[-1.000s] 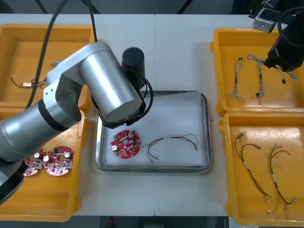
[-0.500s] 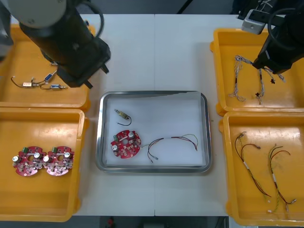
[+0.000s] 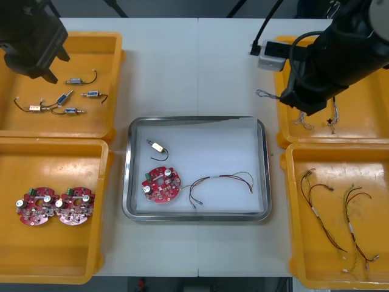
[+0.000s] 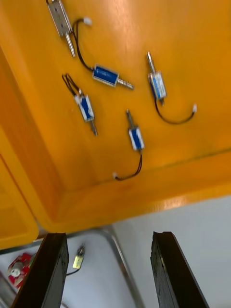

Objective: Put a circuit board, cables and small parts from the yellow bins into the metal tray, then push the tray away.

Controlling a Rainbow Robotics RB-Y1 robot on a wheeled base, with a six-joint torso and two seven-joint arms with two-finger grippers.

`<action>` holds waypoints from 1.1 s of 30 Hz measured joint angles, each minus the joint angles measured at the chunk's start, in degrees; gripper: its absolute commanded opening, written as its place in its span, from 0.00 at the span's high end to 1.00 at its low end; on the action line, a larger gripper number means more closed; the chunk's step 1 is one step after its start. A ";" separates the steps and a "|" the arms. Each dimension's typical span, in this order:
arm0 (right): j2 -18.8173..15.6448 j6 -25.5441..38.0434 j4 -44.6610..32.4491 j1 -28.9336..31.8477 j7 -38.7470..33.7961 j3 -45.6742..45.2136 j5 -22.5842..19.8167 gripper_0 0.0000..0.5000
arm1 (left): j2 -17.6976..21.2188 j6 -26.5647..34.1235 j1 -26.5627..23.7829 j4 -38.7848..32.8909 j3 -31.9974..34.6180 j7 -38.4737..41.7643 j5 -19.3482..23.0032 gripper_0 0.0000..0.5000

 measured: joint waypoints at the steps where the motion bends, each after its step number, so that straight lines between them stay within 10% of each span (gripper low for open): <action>1: 0.09 -1.13 -0.45 0.00 -0.01 1.41 -0.11 1.00 | 0.43 -0.88 0.00 1.48 0.00 -0.04 -0.56 0.00; 14: 3.23 -10.44 -1.40 -1.90 -0.02 19.60 0.53 1.00 | 4.39 -9.34 -0.05 18.23 -2.55 -24.75 -4.93 0.00; 33: 10.49 -16.41 10.91 -7.84 0.48 31.43 6.90 1.00 | 4.32 -22.26 -0.07 29.67 -11.41 -23.80 -5.71 0.00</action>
